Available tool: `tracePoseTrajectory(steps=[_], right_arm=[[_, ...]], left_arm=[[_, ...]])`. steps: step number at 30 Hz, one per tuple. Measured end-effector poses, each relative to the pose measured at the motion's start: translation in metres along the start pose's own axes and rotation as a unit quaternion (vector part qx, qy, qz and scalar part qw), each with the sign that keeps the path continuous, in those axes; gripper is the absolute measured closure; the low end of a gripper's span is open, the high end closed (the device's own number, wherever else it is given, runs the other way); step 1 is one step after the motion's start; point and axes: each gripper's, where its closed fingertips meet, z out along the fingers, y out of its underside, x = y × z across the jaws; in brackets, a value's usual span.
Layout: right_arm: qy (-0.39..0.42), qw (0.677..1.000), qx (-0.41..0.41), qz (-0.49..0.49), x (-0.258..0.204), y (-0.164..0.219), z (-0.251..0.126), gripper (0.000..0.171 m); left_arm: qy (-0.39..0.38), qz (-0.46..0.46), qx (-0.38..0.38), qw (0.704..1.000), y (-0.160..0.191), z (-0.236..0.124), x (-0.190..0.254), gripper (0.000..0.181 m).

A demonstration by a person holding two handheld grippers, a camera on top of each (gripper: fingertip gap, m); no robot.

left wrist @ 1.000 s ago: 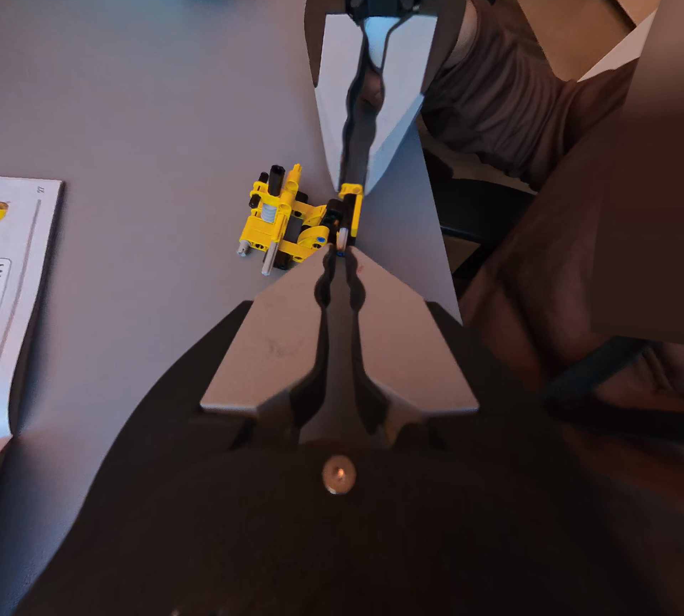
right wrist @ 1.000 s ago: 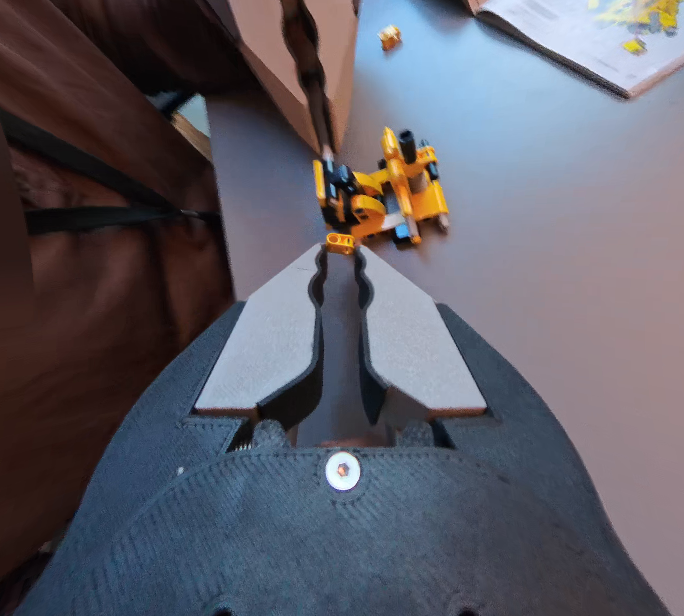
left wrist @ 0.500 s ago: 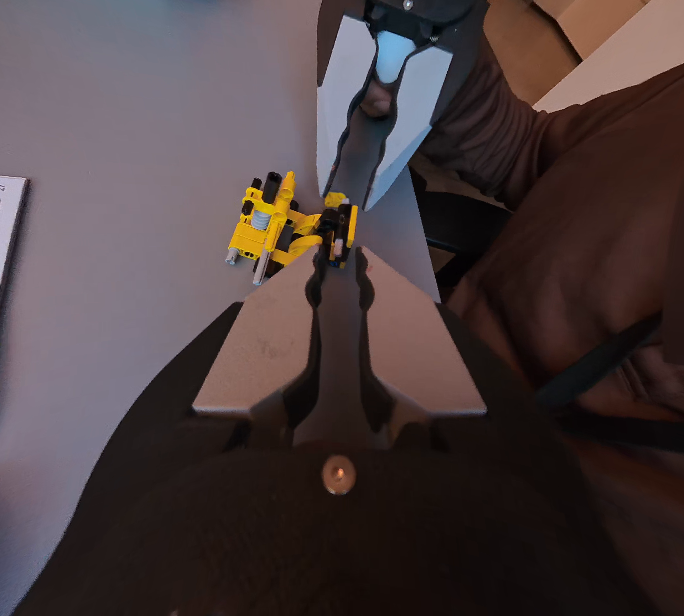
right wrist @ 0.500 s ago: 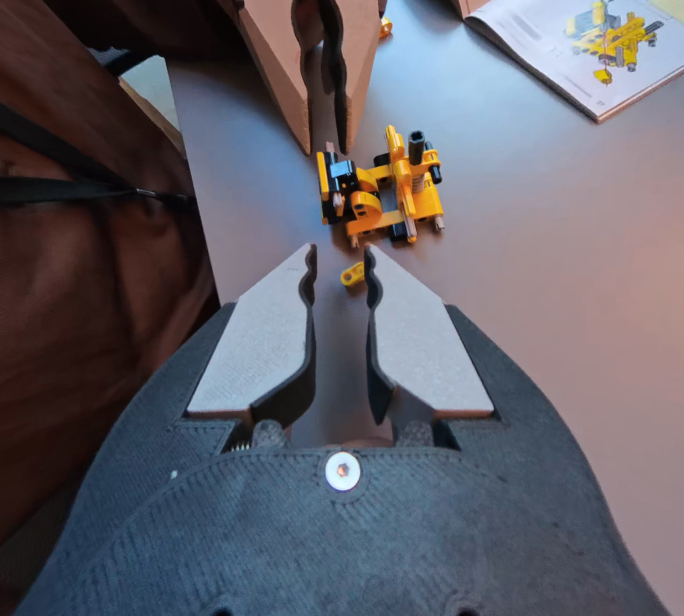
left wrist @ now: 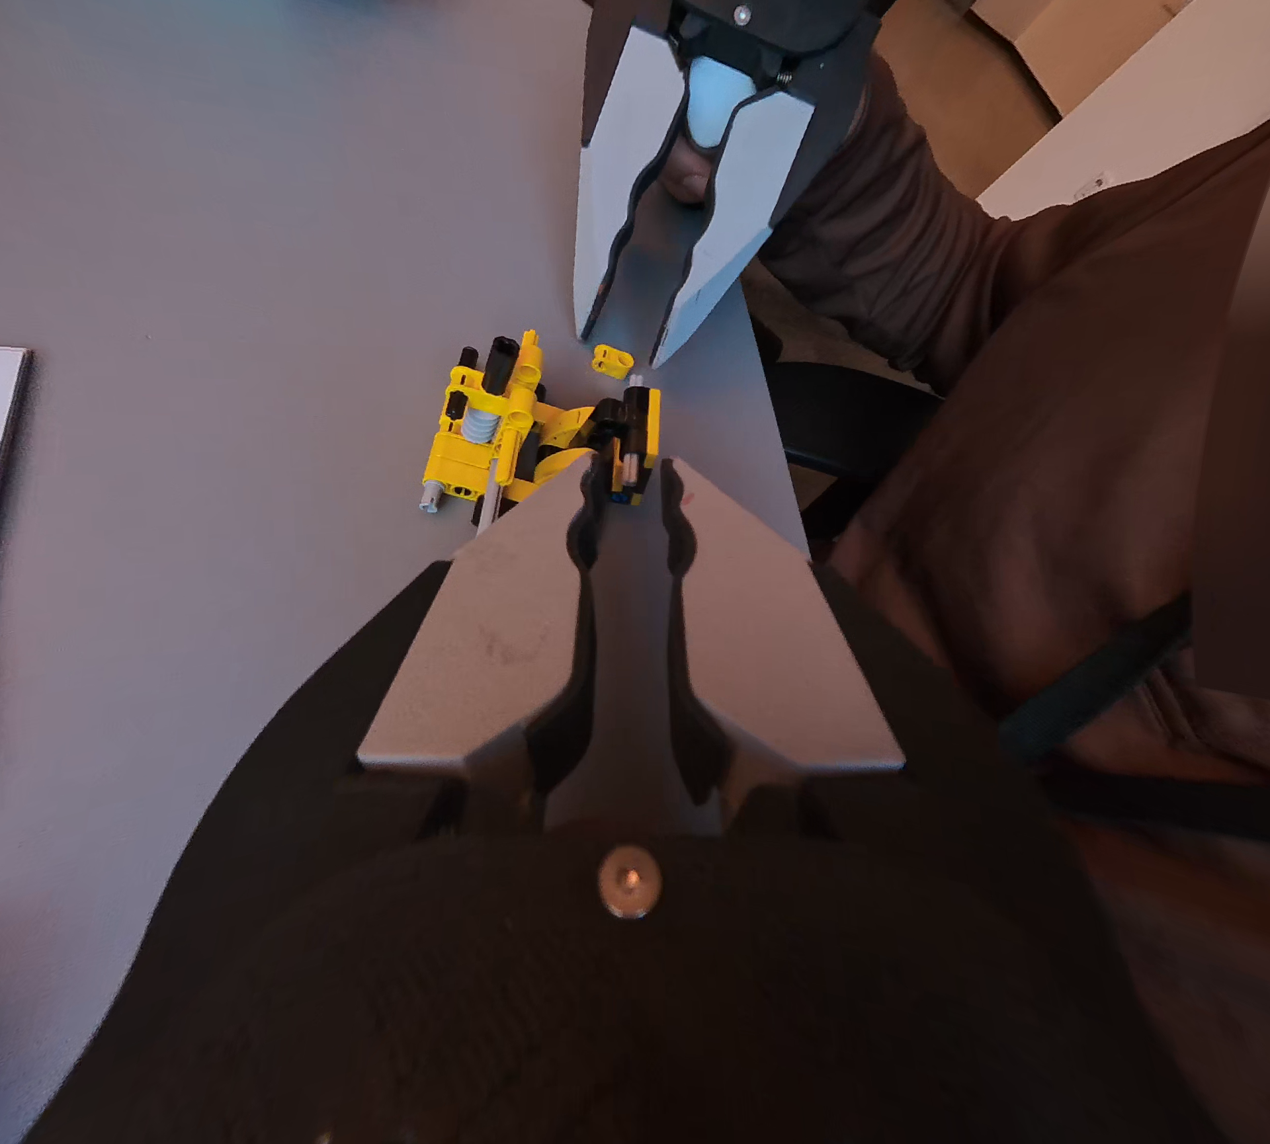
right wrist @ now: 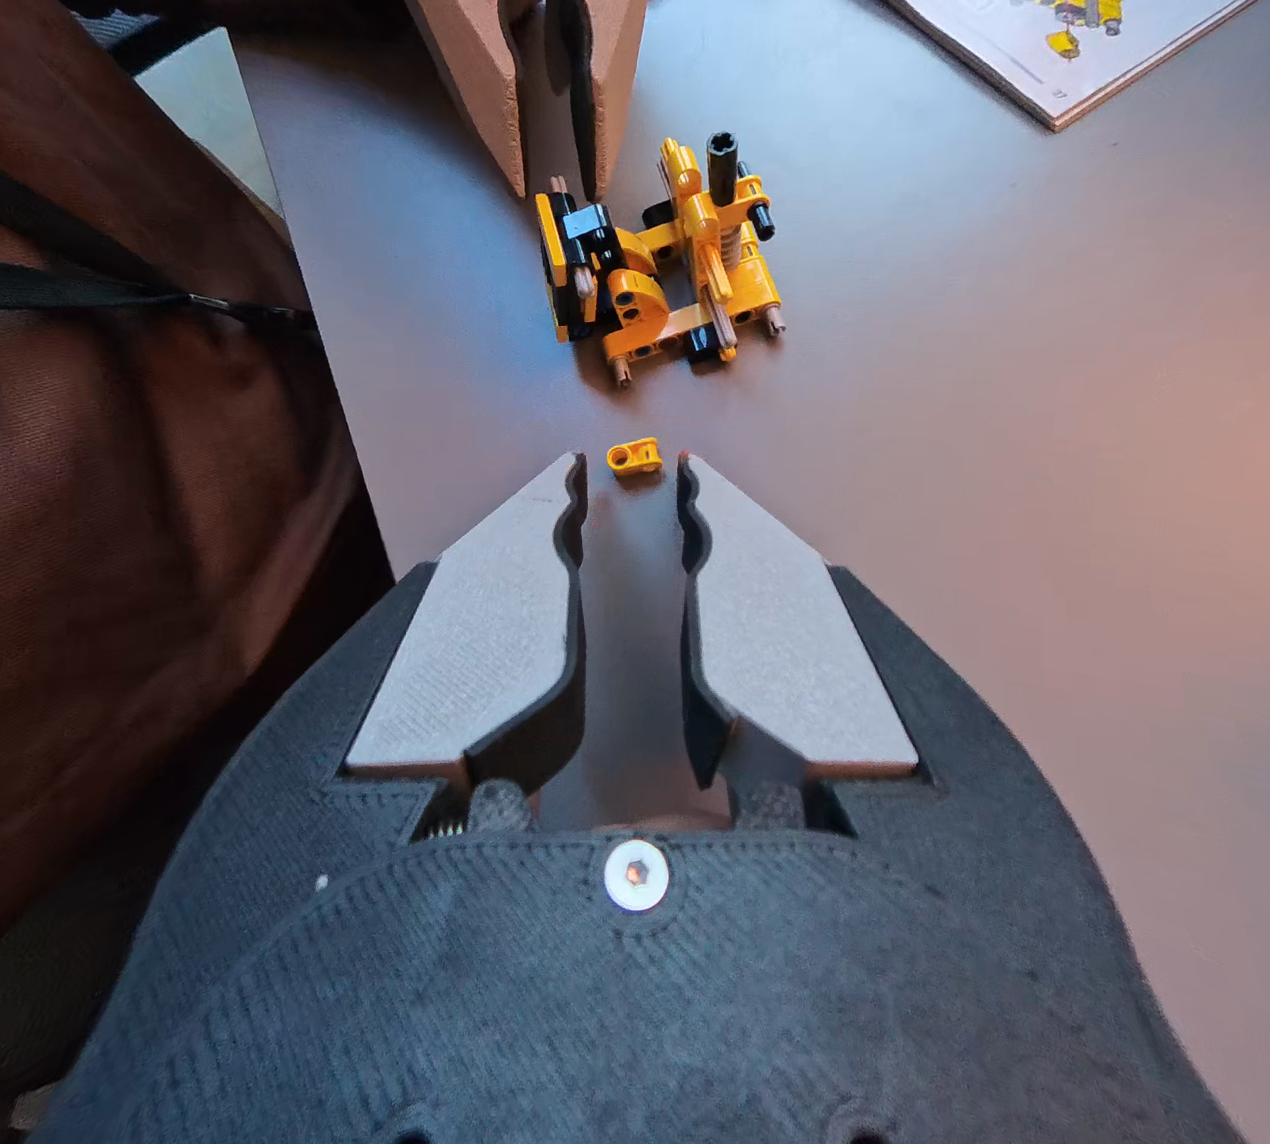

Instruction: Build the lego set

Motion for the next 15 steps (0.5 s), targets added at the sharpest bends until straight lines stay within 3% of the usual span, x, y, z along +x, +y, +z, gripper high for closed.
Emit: tracePoseTrajectory(steps=[8,11,15], right_arm=[[0.009,1.0,0.008,-0.018,-0.001,-0.003,0.003,0.159],[-0.037,0.994,0.103,0.005,-0.014,-0.028,-0.011,0.158],[-0.138,0.957,0.246,0.069,-0.032,-0.061,-0.037,0.159]], left_arm=[[-0.015,0.005,0.004,1.0,-0.002,-0.003,-0.001,0.161],[-0.024,0.022,0.019,0.999,-0.011,-0.007,0.003,0.161],[-0.041,0.084,0.027,0.995,-0.023,-0.007,0.02,0.162]])
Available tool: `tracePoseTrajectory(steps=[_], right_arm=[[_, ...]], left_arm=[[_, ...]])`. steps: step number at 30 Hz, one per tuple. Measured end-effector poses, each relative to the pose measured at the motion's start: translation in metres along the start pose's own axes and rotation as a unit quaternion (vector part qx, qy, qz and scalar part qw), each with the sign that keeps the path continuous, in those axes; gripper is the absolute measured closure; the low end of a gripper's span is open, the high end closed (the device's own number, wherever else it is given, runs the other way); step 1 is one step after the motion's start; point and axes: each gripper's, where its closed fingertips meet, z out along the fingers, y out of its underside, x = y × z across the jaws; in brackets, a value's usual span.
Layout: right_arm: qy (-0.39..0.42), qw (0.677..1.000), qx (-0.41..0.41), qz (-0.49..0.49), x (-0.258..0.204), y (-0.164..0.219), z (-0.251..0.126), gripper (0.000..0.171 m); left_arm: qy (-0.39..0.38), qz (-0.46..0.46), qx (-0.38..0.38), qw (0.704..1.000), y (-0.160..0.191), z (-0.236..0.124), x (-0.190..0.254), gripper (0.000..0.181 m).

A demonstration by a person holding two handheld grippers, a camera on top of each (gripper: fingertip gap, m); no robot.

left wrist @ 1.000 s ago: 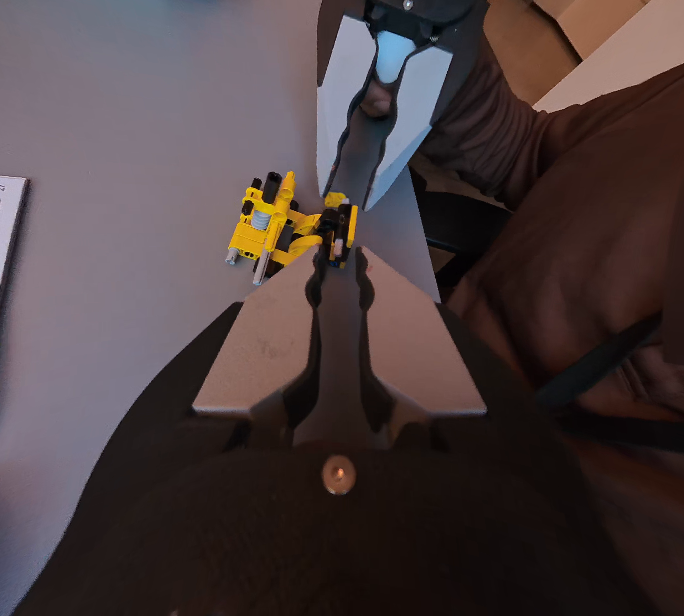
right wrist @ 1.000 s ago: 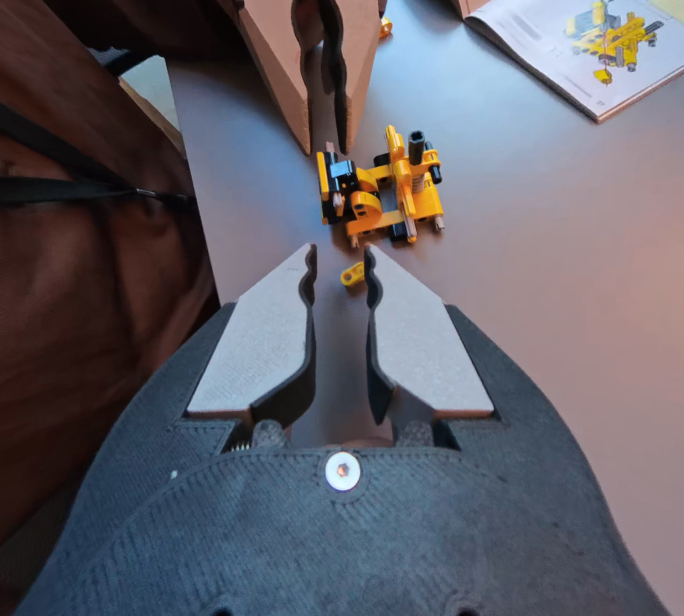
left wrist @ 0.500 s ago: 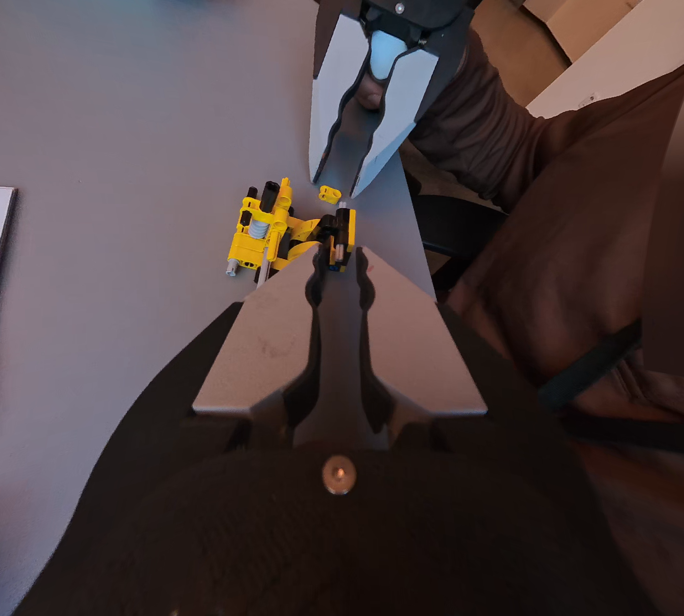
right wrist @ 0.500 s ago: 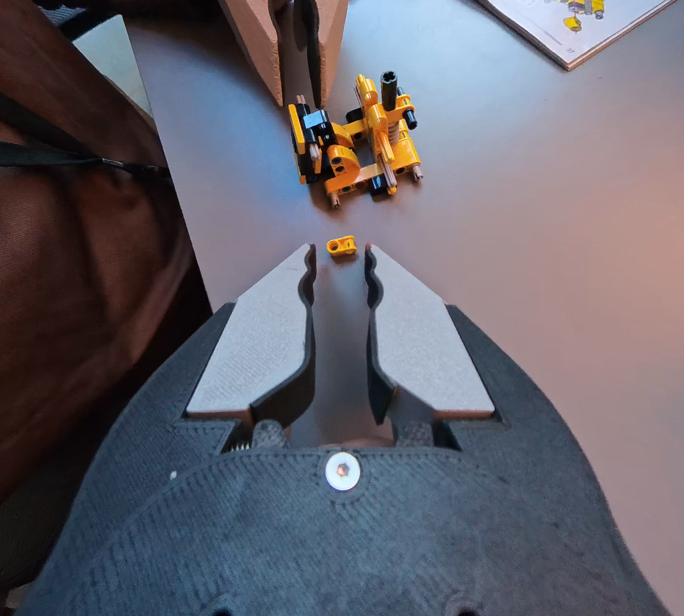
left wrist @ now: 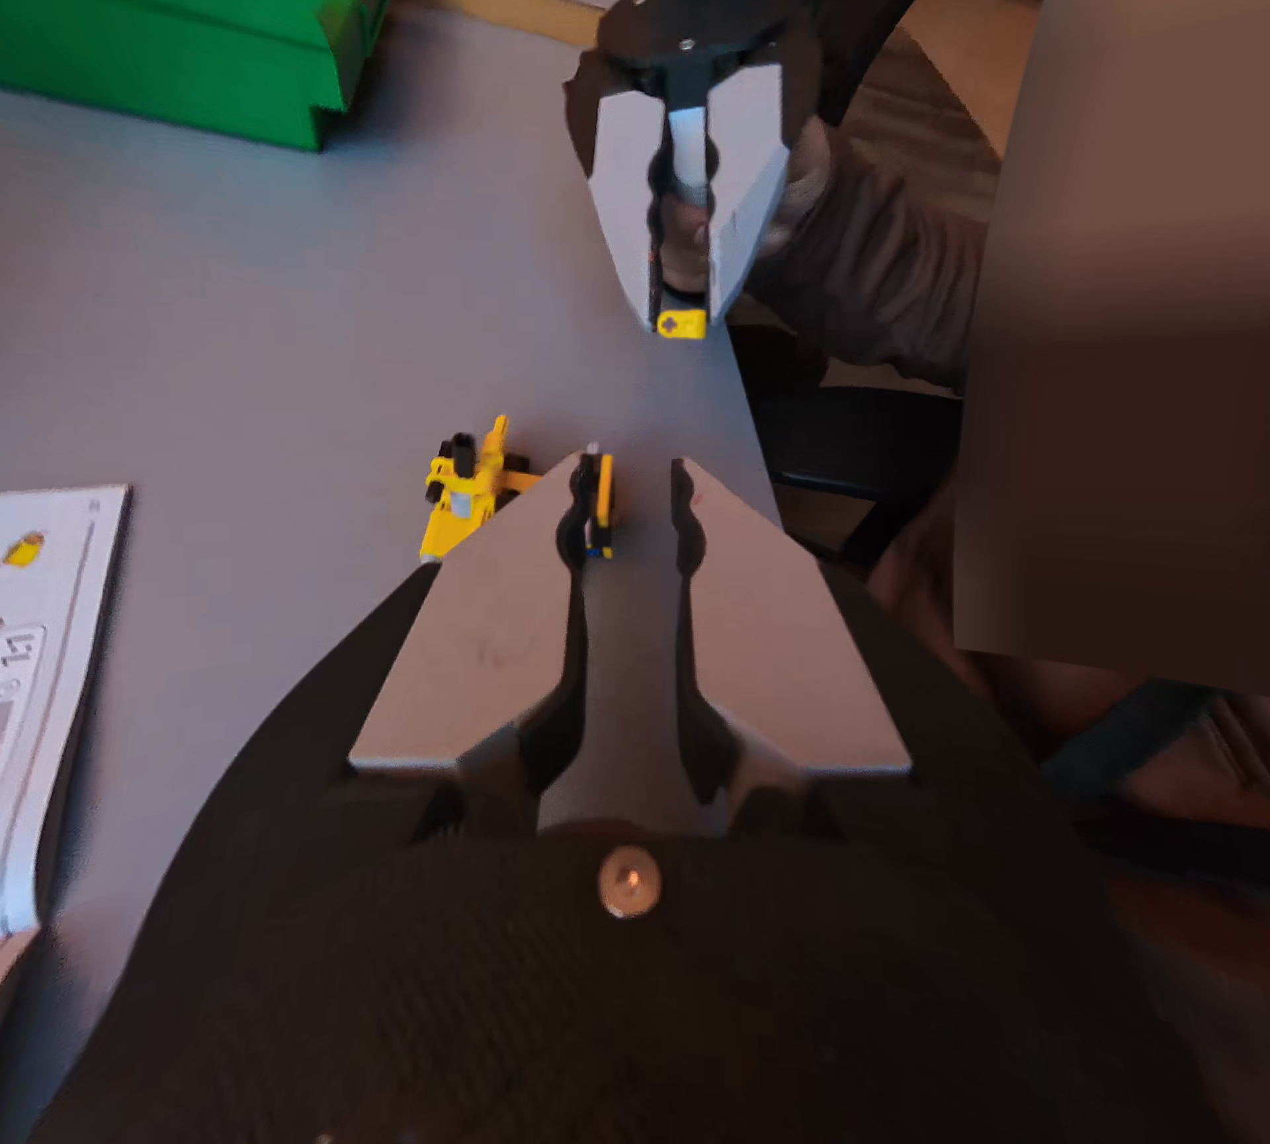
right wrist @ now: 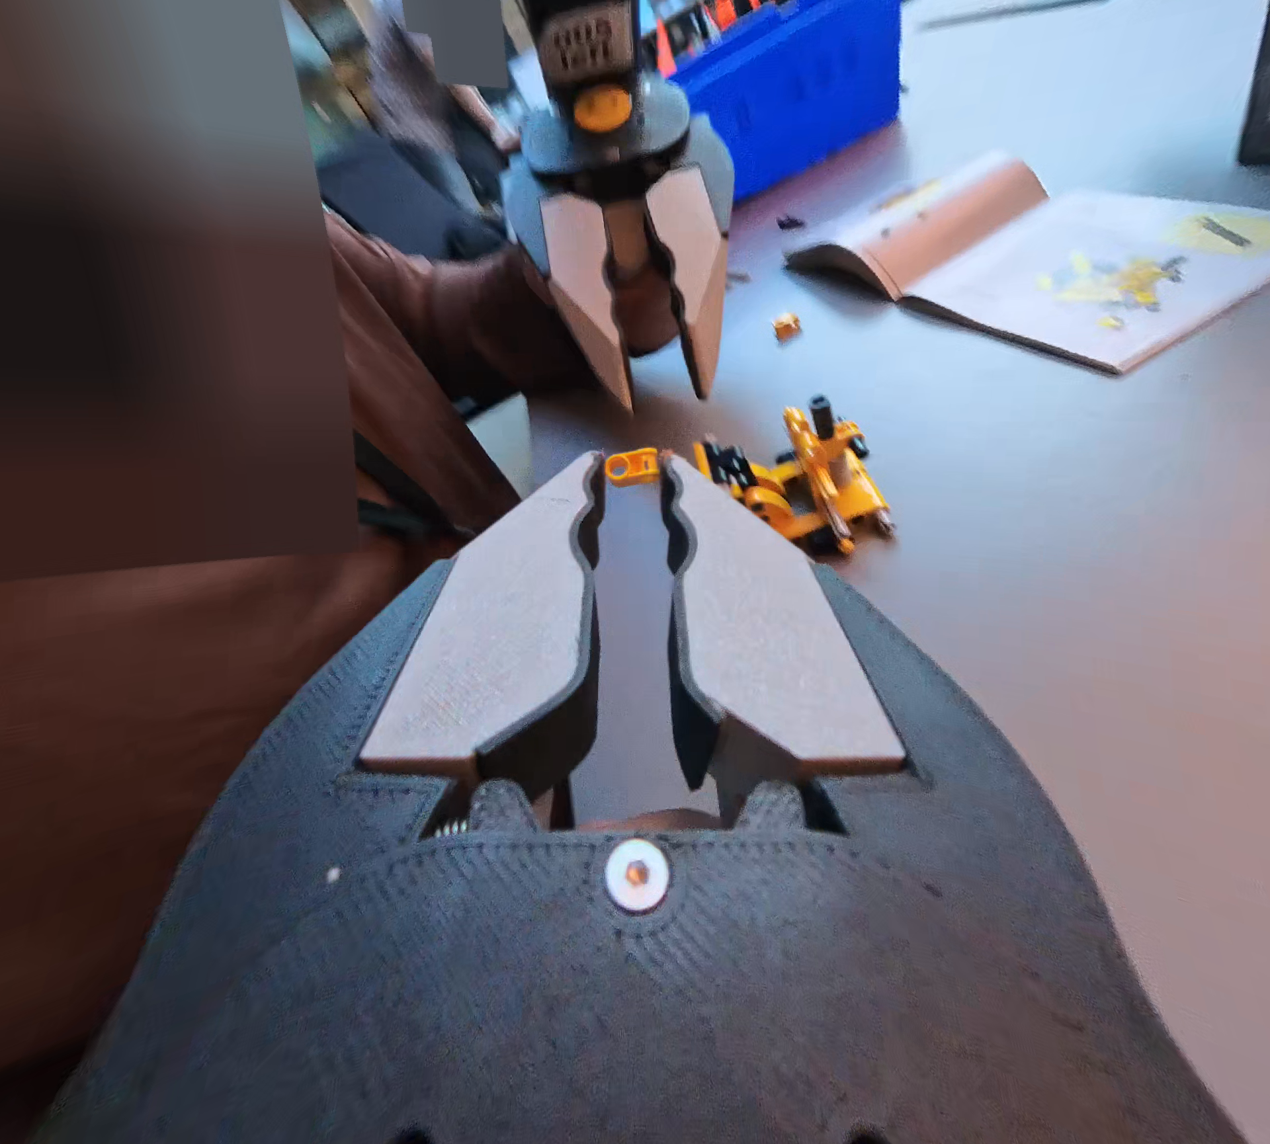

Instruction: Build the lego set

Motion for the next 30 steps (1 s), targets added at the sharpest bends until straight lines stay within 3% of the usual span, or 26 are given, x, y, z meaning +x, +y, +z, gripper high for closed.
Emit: tracePoseTrajectory(steps=[3,6,11,18,26,30], right_arm=[[-0.033,0.998,0.049,0.023,-0.01,-0.011,-0.001,0.159],[-0.004,1.0,0.018,0.017,-0.007,-0.002,0.005,0.159],[0.127,0.981,-0.104,-0.101,0.006,0.014,0.011,0.159],[0.218,0.906,-0.169,-0.322,-0.015,-0.006,0.012,0.159],[0.231,0.88,-0.188,-0.371,-0.031,-0.005,0.019,0.159],[0.236,0.866,-0.199,-0.393,-0.036,-0.005,0.021,0.159]], left_arm=[[-0.015,0.054,0.003,0.998,-0.009,0.006,0.011,0.164],[-0.018,0.063,-0.003,0.998,-0.011,0.014,0.016,0.165],[0.019,-0.025,-0.018,0.999,-0.002,0.019,0.02,0.168],[0.075,-0.125,0.048,0.988,-0.022,0.008,0.029,0.177],[0.159,-0.199,0.072,0.964,-0.028,0.008,0.048,0.165],[0.168,-0.207,0.071,0.961,-0.025,0.009,0.051,0.173]])
